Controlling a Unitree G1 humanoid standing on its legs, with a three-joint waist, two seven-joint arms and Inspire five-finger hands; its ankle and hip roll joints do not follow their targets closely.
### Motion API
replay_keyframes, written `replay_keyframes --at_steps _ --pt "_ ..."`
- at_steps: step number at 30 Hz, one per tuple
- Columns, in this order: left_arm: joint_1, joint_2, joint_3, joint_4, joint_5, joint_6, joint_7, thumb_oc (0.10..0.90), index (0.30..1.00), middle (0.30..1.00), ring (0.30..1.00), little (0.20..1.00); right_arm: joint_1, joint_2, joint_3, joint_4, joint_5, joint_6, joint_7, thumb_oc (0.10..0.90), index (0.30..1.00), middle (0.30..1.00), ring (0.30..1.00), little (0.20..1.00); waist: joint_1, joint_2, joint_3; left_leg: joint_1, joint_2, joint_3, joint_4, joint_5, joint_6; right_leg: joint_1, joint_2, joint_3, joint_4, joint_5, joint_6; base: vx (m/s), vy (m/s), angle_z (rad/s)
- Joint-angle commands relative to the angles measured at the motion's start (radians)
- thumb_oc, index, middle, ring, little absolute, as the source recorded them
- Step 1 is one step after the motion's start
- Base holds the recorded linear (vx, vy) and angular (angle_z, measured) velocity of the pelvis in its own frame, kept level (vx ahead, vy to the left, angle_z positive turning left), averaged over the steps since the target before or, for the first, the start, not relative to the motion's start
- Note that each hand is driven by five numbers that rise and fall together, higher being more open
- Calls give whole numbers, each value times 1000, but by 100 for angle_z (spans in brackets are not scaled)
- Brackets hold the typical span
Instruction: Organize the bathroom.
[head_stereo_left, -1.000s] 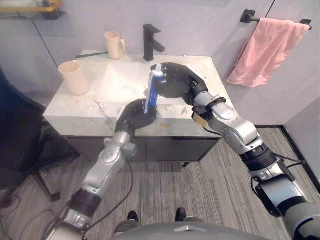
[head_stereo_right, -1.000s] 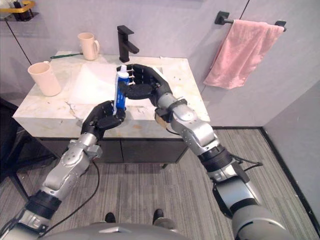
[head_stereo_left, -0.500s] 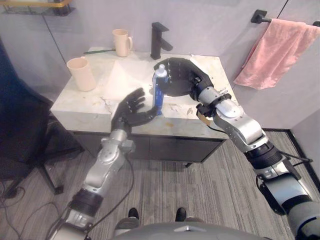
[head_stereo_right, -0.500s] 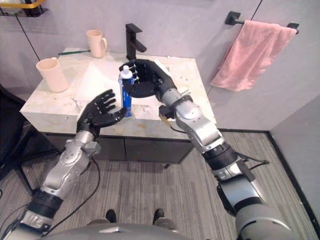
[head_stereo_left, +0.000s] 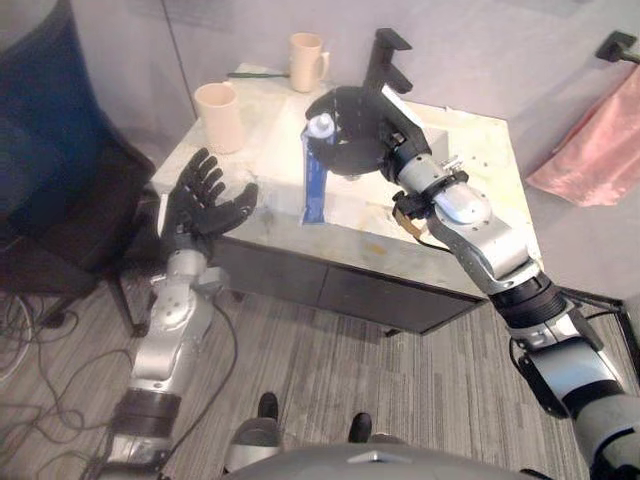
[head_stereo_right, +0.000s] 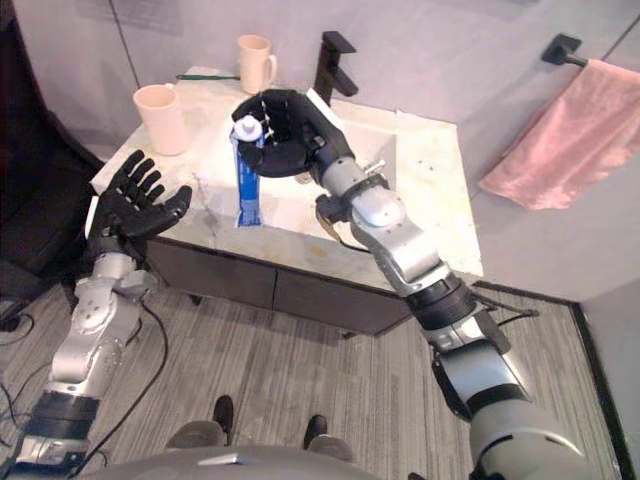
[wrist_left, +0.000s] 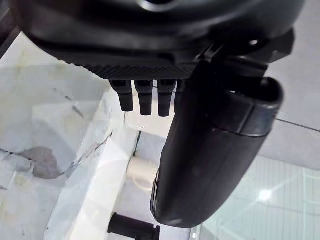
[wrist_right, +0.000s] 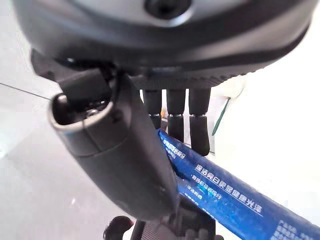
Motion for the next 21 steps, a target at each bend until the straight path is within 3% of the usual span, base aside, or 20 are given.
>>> replay_keyframes --at_steps 1,6,9,10,11,12,13,14,17,21 --pt "-12 66 -51 -157 54 -142 -36 800 900 900 900 900 -210 -11 -113 -73 -48 -221 -92 400 300 300 300 300 19 37 -117 51 -47 34 45 -179 54 -71 -45 49 221 -88 55 -40 57 41" --pt "-22 70 -72 -160 55 -131 -27 800 900 900 900 900 -228 -9 -132 -58 -125 -307 -175 400 300 300 300 300 27 42 -115 43 -62 -15 42 -181 64 -97 -93 71 328 -14 56 -4 38 52" --pt "-24 69 -85 -151 47 -121 -15 800 900 900 900 900 -244 -14 -148 -58 -193 -352 -246 400 300 300 300 300 15 47 -117 54 -65 -53 26 -180 67 -107 -73 117 355 -21 51 90 10 68" --pt "-25 70 -98 -141 34 -119 -16 800 900 900 900 900 -263 -21 -155 -53 -232 -363 -302 400 300 300 300 300 1 50 -123 58 -66 -83 16 -177 69 -121 -23 163 333 -55 40 76 1 67" --pt "-25 70 -102 -138 32 -119 -11 800 900 900 900 900 -266 -22 -156 -52 -240 -373 -319 400 300 300 300 300 -4 51 -125 57 -66 -90 15 -176 69 -124 -10 172 325 -64 37 148 -1 90" --pt "-23 70 -109 -129 25 -124 -13 800 900 900 900 900 -277 -25 -159 -44 -275 -392 -357 400 300 300 300 300 -16 53 -129 60 -69 -110 11 -175 67 -141 34 197 275 -91 30 89 -6 72" --pt "-23 70 -109 -128 25 -124 -13 800 900 900 900 900 -278 -24 -158 -42 -276 -393 -359 400 300 300 300 300 -17 54 -130 59 -67 -112 11 -176 67 -141 34 195 274 -92 29 142 -17 78" --pt "-19 71 -116 -123 27 -128 -3 800 900 900 900 900 -290 -29 -154 -33 -304 -409 -396 400 300 300 300 300 -27 54 -132 63 -75 -124 9 -179 67 -155 75 218 210 -101 28 160 -47 50" --pt "-6 76 -125 -111 20 -135 10 800 900 900 900 900 -327 -46 -135 8 -317 -435 -484 400 300 300 300 300 -39 47 -127 73 -111 -152 9 -182 70 -202 165 266 109 -60 21 179 -63 53" --pt "24 77 -110 -92 20 -142 -32 800 900 900 900 900 -322 -45 -142 73 -322 -480 -509 400 300 300 300 300 -46 43 -105 93 -124 -181 4 -169 75 -233 197 276 110 -26 5 208 -121 58"
